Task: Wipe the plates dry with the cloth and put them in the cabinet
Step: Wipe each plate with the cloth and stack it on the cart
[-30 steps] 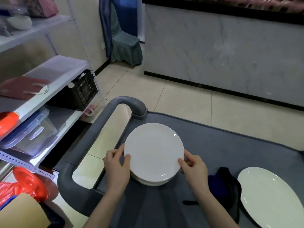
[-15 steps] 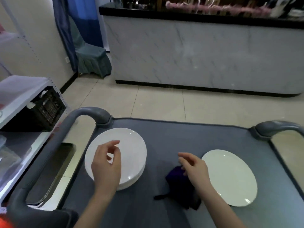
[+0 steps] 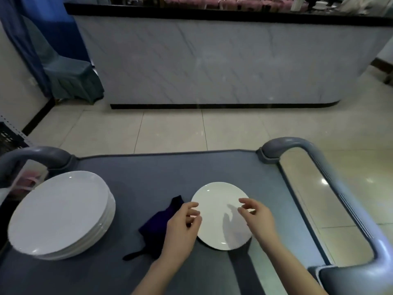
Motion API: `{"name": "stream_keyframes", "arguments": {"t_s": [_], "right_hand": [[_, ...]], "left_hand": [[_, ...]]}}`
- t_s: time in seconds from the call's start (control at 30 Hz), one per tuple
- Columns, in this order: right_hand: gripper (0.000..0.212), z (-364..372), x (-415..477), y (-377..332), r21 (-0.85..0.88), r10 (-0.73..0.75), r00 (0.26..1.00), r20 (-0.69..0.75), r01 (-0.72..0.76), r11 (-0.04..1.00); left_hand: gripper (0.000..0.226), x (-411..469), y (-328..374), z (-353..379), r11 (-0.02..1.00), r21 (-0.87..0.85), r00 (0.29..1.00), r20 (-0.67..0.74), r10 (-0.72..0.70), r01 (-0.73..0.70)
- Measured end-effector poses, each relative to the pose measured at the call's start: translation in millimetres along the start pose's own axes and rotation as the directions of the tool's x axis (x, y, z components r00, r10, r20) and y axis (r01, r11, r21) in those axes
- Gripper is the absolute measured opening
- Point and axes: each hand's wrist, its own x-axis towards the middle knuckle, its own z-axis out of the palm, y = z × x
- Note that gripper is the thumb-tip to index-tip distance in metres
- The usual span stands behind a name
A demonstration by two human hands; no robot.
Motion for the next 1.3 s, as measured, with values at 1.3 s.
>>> {"name": "stream_keyframes", "arguments": {"t_s": [1.3], "right_hand": [[0.042,-8,19,-17,0.578,-0.035,0.929,0.368,-0.199,0.791]], "left_hand": [[0.033,16,-7,-71,0.985,0.143,0.977,-0.205,-0.065,0.095]]}}
